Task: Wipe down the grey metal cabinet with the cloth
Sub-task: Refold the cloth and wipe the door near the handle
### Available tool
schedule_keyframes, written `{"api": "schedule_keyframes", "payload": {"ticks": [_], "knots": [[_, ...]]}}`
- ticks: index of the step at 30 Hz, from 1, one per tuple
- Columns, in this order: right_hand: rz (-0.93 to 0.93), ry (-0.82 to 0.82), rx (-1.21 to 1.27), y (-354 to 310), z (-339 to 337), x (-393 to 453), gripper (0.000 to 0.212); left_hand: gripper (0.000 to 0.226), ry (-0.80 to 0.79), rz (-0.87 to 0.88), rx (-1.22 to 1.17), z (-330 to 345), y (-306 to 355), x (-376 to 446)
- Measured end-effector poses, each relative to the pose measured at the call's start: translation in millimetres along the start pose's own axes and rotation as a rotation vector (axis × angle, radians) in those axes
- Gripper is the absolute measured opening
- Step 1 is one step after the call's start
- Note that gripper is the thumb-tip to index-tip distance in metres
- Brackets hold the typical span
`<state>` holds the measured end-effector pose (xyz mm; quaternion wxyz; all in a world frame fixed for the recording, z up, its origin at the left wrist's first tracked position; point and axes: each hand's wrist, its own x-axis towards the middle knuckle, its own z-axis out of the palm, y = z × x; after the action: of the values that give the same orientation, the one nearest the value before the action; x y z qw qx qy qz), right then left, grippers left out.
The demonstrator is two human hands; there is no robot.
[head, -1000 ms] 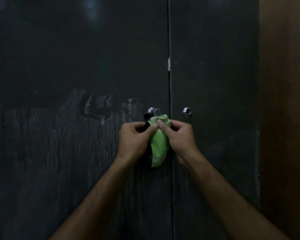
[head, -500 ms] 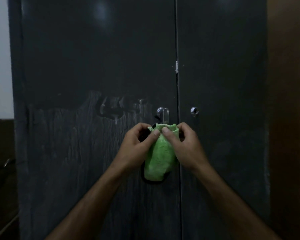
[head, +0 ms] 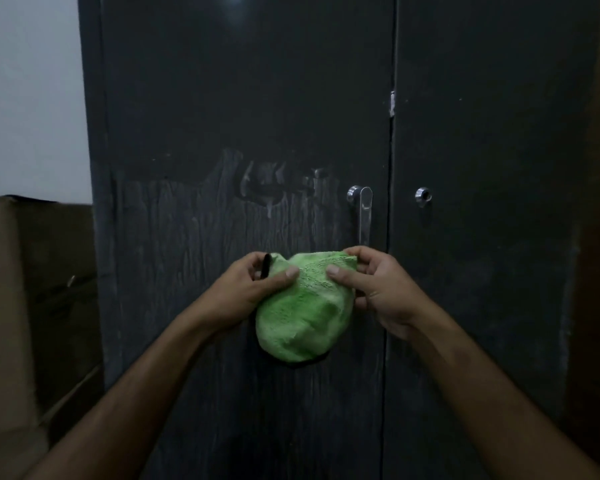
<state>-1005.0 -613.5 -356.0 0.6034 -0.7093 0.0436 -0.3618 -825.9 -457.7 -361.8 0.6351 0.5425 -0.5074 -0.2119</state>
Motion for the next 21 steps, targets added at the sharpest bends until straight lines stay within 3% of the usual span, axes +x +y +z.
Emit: {"api": "schedule_keyframes", "payload": {"ticks": [3, 7, 10, 14, 15, 18, 21], "knots": [[-0.045, 0.026, -0.018, 5.9, 13.7, 0.8, 0.035, 0.045, -0.22, -0.125, 0.051, -13.6, -2.0, -15.1], [-0.134, 0.086, -0.274, 15.6, 26.6, -1.0, 0.025, 0.031, -0.104, -0.101, 0.015, -14.4, -6.6, -23.2], [-0.028, 0.032, -0.272, 22.0, 30.3, -3.5, 0.041, 0.024, -0.107, -0.049, -0.016, -15.6, -7.6, -27.0], [0.017, -0.046, -0.153, 19.4, 23.9, -1.1, 0.03, 0.071, -0.235, -0.111, 0.045, -20.5, 0.5, -30.2], [0.011, -0.063, -0.146, 18.2, 22.5, -0.2, 0.025, 0.07, -0.246, -0.125, 0.067, -20.6, 3.4, -30.0], [0.02, -0.121, -0.192, 14.0, 19.7, 0.2, 0.023, 0.027, -0.134, -0.078, 0.313, -23.1, 13.6, -24.7], [0.068, -0.114, -0.275, 13.1, 18.2, -1.1, 0.028, 0.019, -0.089, 0.001, 0.566, -23.2, 24.1, -18.5]]}}
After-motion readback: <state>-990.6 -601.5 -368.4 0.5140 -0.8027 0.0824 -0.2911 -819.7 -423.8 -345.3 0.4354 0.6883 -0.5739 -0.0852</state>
